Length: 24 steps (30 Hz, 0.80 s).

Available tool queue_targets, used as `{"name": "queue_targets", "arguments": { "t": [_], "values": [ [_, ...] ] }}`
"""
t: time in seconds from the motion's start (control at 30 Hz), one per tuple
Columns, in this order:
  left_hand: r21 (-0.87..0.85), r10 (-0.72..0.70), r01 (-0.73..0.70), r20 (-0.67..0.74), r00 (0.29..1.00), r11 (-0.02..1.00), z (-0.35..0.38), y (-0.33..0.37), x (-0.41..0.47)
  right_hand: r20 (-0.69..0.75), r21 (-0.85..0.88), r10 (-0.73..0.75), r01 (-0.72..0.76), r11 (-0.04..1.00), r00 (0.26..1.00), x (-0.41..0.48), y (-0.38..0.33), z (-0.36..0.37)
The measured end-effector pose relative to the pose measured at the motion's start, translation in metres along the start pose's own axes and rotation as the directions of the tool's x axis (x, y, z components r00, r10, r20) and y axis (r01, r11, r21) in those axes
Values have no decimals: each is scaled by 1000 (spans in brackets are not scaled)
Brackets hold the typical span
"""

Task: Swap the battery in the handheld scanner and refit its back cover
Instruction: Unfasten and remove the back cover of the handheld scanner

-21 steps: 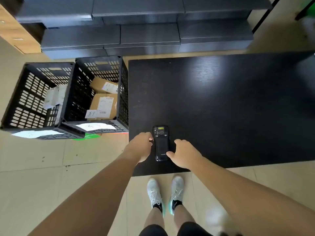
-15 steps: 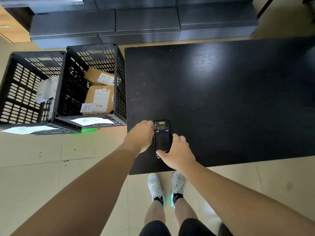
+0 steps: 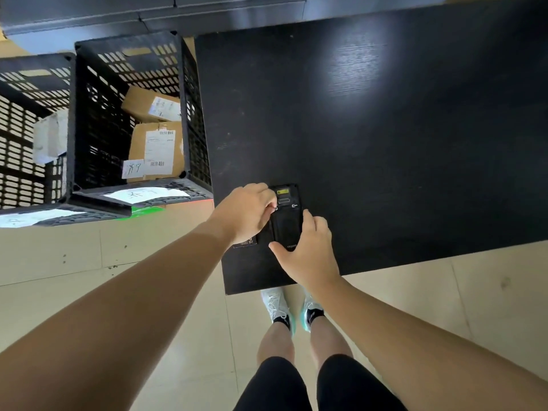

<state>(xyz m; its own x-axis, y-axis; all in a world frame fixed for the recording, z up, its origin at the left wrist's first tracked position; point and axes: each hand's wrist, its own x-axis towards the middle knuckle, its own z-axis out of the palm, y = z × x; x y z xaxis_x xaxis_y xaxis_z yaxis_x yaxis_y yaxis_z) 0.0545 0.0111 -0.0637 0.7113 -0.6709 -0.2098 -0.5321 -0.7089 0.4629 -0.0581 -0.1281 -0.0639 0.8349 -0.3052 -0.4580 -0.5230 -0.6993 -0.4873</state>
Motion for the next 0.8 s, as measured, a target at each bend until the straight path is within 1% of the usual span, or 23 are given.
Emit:
{"name": "queue_targets", "arguments": {
  "t": [0.13,0.43,0.6,0.7,0.8],
  "values": [
    [-23,63,-63,-10,998,998,2,-6,3,-14,10,-17,17,1000,1000,0,3,2],
    [-42,141,-140,26,990,989,3,-13,12,-20,15,-30,30,999,999,2,5,3],
    [5,229,-229,48,972,973,4,-20,14,-26,13,-48,48,999,999,3,8,4],
    [16,332,-333,23,943,943,3,-23,17,-35,11,-57,57,998,998,3,10,5],
    [74,379,-380,34,925,922,3,-27,20,-45,11,-66,66,998,997,3,11,7]
  ]
}}
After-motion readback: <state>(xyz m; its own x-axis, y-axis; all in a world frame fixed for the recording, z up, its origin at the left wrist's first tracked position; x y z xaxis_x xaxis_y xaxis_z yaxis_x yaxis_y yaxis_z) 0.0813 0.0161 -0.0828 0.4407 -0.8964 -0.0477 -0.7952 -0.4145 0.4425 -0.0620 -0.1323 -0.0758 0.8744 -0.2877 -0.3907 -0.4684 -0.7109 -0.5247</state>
